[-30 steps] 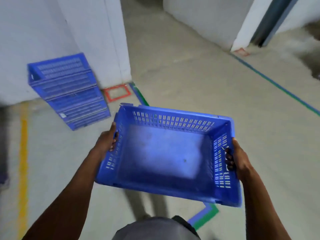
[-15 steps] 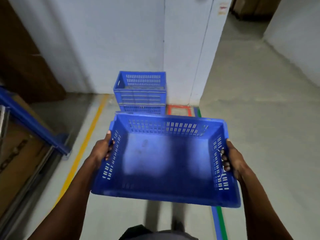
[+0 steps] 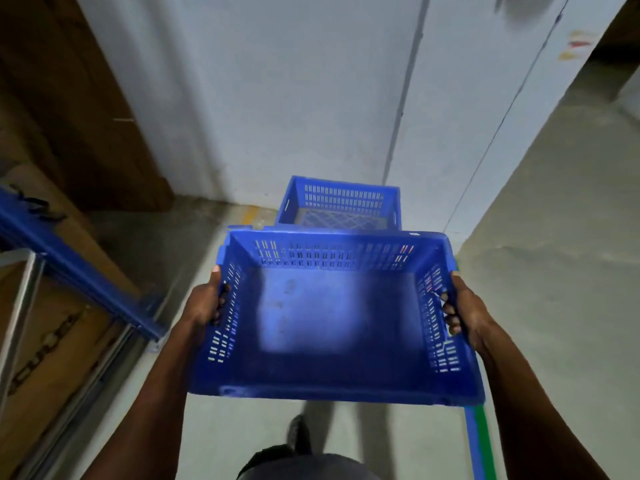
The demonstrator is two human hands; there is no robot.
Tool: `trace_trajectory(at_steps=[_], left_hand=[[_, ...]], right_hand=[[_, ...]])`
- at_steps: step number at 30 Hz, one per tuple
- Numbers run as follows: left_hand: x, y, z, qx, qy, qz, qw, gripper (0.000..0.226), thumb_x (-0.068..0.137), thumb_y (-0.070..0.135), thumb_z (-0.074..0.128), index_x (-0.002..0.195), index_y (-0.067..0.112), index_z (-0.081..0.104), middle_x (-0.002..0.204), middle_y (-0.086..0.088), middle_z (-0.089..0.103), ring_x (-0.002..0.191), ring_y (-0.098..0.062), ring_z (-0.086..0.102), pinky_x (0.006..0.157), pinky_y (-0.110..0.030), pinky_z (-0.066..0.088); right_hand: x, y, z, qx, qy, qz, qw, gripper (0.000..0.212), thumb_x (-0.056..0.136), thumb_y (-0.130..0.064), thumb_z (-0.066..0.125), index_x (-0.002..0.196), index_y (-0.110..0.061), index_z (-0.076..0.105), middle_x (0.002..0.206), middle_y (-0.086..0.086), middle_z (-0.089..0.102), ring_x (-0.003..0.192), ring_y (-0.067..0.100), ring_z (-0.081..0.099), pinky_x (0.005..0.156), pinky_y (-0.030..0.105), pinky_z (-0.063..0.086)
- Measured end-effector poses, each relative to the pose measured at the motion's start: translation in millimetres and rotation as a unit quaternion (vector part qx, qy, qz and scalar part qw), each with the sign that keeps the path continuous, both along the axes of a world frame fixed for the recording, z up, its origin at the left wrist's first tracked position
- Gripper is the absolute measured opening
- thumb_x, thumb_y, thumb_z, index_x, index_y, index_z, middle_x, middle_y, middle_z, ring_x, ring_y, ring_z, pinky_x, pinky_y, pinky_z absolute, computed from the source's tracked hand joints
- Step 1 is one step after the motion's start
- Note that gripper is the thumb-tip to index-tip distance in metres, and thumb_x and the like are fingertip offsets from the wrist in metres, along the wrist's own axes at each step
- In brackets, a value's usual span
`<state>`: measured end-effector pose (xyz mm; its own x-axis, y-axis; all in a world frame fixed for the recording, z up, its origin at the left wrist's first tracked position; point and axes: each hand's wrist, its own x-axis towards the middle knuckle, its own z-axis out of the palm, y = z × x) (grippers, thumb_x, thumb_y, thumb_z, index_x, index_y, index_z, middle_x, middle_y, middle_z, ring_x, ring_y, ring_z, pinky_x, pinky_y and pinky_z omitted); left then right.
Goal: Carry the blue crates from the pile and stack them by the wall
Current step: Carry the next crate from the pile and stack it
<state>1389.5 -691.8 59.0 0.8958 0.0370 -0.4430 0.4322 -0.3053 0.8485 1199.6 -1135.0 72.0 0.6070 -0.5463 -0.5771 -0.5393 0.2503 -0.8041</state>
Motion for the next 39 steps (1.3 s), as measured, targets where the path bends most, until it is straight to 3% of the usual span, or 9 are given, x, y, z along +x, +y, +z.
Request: trace_trajectory(at_steps=[8, 22, 30, 39], left_hand=[[176.3, -42.6, 23.3, 0.01, 0.009, -0.04, 0.999, 0.061, 0.094, 0.075, 0.037, 0.079, 0.02, 0.061, 0.049, 0.009, 0.04, 0.036, -0.011, 0.029, 0.045, -0.023, 0.025], [418.5, -175.8, -21.7, 0.003, 0.04, -0.04, 0.998, 0.068, 0.091, 0.08, 0.032, 0.082, 0.02, 0.064, 0.053, 0.008, 0.042, 0.036, -0.01, 0.028, 0.04, -0.02, 0.026], [507.3, -232.9, -49.9, 0.012, 0.066, -0.042, 0.997, 0.065, 0.094, 0.076, 0.033, 0.08, 0.019, 0.062, 0.053, 0.006, 0.043, 0.035, -0.01, 0.029, 0.042, -0.021, 0.026], [563.9, -266.4, -69.1, 0.024, 0.068, -0.056, 0.996, 0.063, 0.097, 0.071, 0.035, 0.083, 0.016, 0.063, 0.055, 0.005, 0.047, 0.036, -0.01, 0.033, 0.044, -0.023, 0.029]], right_hand=[[134.4, -22.0, 15.3, 0.023, 0.01, -0.042, 0.999, 0.057, 0.098, -0.069, 0.033, 0.068, -0.022, 0.044, 0.049, -0.006, 0.033, 0.037, 0.008, 0.02, 0.038, 0.017, 0.017], [362.8, -161.3, -18.6, 0.046, 0.012, -0.011, 0.999, 0.057, 0.098, -0.07, 0.033, 0.068, -0.023, 0.042, 0.054, -0.003, 0.035, 0.041, 0.01, 0.027, 0.041, 0.02, 0.024], [461.0, -223.5, -42.0, 0.017, 0.049, 0.004, 0.999, 0.058, 0.096, -0.072, 0.038, 0.071, -0.019, 0.044, 0.056, -0.001, 0.045, 0.043, 0.012, 0.042, 0.041, 0.023, 0.037], [510.9, -241.9, -62.4, 0.031, 0.065, 0.001, 0.997, 0.055, 0.099, -0.069, 0.033, 0.077, -0.02, 0.044, 0.059, -0.003, 0.043, 0.042, 0.009, 0.041, 0.041, 0.021, 0.036]])
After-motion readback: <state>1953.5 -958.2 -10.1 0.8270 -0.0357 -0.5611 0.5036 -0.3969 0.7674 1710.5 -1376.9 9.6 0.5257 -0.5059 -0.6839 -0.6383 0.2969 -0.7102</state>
